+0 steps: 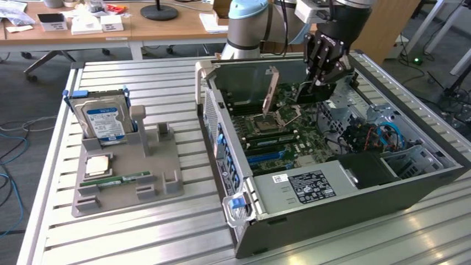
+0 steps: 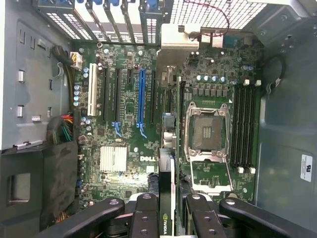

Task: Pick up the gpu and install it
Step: 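Insert the gpu into the slot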

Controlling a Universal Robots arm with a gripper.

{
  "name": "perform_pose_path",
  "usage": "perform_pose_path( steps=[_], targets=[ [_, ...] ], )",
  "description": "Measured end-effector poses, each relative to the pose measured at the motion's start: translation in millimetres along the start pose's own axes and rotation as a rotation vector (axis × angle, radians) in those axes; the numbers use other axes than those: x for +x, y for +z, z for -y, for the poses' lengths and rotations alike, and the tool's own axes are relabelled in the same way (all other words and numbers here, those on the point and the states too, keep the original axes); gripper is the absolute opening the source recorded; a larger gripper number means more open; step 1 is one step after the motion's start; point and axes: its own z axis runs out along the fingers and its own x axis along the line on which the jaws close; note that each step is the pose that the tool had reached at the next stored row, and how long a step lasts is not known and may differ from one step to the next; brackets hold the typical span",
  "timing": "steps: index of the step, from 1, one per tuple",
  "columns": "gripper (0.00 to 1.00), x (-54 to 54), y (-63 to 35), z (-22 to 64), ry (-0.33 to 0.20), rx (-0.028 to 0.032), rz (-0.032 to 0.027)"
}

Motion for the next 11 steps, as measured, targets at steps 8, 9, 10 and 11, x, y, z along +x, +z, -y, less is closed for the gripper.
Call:
perform_pose_path(
  steps=[8, 9, 10, 11],
  targets=[
    [0.26, 0.1, 2.4, 0.1, 0.000, 0.0001, 0.0002],
    [0.26, 0.1, 3.2, 0.1, 0.000, 0.0000, 0.0001],
    [0.26, 0.1, 4.3, 0.1, 0.000, 0.0000, 0.0001],
    [0.26, 0.1, 5.7, 0.2, 0.000, 0.0001, 0.0000]
  ],
)
